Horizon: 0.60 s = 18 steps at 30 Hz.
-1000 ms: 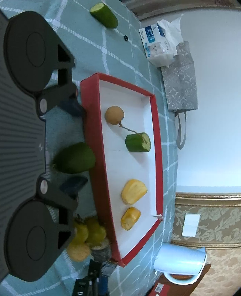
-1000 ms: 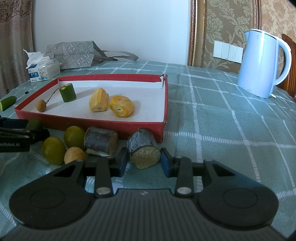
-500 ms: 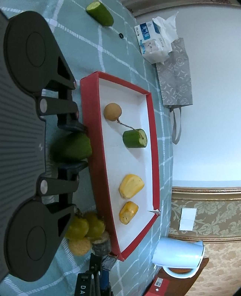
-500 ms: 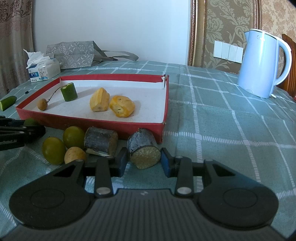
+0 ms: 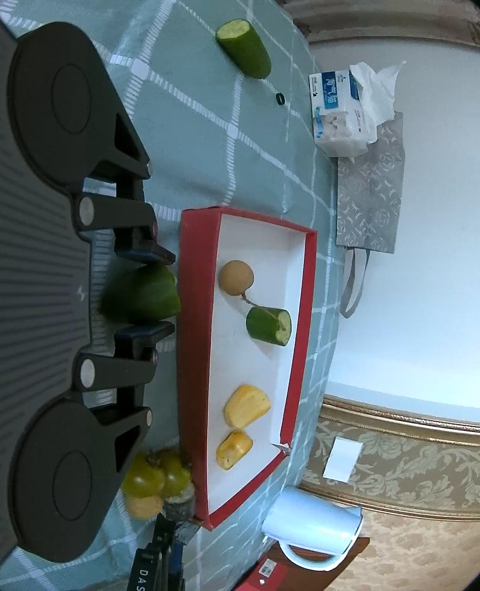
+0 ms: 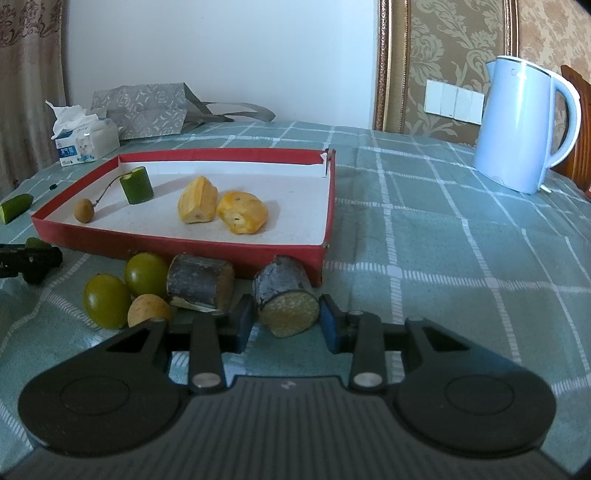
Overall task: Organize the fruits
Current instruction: 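Carry the dark log into the red tray and open the right tool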
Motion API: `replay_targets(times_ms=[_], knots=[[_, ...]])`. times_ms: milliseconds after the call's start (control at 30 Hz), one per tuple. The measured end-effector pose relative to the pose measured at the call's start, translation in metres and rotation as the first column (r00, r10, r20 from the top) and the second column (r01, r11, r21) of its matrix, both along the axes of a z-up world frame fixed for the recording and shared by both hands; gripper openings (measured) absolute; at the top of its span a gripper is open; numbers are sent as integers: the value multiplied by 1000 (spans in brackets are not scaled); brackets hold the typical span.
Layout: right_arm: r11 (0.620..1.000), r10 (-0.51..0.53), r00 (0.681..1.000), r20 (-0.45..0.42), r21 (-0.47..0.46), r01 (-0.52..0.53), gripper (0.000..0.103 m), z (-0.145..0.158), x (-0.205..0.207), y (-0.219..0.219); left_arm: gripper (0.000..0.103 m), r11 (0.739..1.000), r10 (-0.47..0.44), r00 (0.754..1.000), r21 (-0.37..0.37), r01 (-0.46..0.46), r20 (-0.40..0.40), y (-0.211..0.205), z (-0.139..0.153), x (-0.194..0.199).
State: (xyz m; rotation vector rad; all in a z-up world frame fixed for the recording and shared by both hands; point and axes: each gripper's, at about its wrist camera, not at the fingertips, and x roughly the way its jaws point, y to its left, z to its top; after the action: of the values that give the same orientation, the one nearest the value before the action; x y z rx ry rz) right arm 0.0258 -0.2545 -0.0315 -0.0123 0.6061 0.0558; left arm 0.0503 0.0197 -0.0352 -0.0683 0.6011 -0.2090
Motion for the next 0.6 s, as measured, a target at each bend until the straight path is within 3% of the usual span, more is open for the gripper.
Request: replay_targets(times_ms=[67,233,433,600], knots=[[1000,-4,1000,2,3,4,34,0,0,-1,33,1000,0,1000,16,0,1,-2,0,0],[999,-32,999,23,15,32,34,2,-5,-7,33,1000,-1,1000,-26,1,-2,4,-1,0],[999,-33,990,136,2,33,32,18,-24,-7,33,999,-2,1000,-38,2,-3,5,-1,0],[998,-13,984,177,-53,22,31,34,-18,0,33,999,-3,1000,-46,3,-4,6,-1,0]])
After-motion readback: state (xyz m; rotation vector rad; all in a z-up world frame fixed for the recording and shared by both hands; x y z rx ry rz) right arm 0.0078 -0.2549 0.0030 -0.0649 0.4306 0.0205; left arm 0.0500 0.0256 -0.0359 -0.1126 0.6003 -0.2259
